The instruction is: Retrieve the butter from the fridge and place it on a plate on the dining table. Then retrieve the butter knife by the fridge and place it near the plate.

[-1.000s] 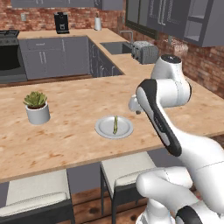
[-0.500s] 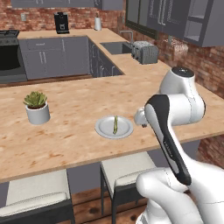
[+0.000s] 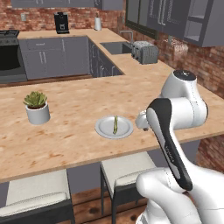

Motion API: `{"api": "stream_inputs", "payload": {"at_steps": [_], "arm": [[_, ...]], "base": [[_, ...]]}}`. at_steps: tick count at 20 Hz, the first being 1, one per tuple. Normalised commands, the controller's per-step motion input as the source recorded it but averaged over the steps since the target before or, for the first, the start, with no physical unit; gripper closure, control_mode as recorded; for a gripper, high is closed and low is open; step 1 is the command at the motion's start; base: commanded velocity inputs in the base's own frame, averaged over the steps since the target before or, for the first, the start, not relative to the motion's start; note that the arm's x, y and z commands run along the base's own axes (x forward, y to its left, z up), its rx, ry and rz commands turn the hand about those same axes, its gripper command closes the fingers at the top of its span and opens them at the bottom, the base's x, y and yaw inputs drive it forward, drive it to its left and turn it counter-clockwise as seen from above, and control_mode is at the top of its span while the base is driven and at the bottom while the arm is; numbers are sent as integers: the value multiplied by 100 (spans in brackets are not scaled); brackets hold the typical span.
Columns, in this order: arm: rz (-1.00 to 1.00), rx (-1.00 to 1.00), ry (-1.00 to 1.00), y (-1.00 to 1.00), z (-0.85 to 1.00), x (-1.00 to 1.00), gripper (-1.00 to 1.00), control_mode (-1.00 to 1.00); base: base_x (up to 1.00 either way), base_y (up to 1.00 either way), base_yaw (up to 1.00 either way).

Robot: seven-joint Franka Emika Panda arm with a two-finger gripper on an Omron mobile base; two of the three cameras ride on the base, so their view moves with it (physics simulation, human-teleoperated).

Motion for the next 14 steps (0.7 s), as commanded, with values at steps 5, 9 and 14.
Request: {"api": "stream_inputs", "payload": {"at_steps": [5, 9, 14], "arm": [[0, 0, 0, 0, 0, -1, -100, -100], [0, 0, 0, 2, 0, -26, -100, -100], [0, 0, 0, 1, 0, -15, -100, 100]], "base": [[0, 0, 0], [0, 0, 0], [-76, 11, 0]]}}
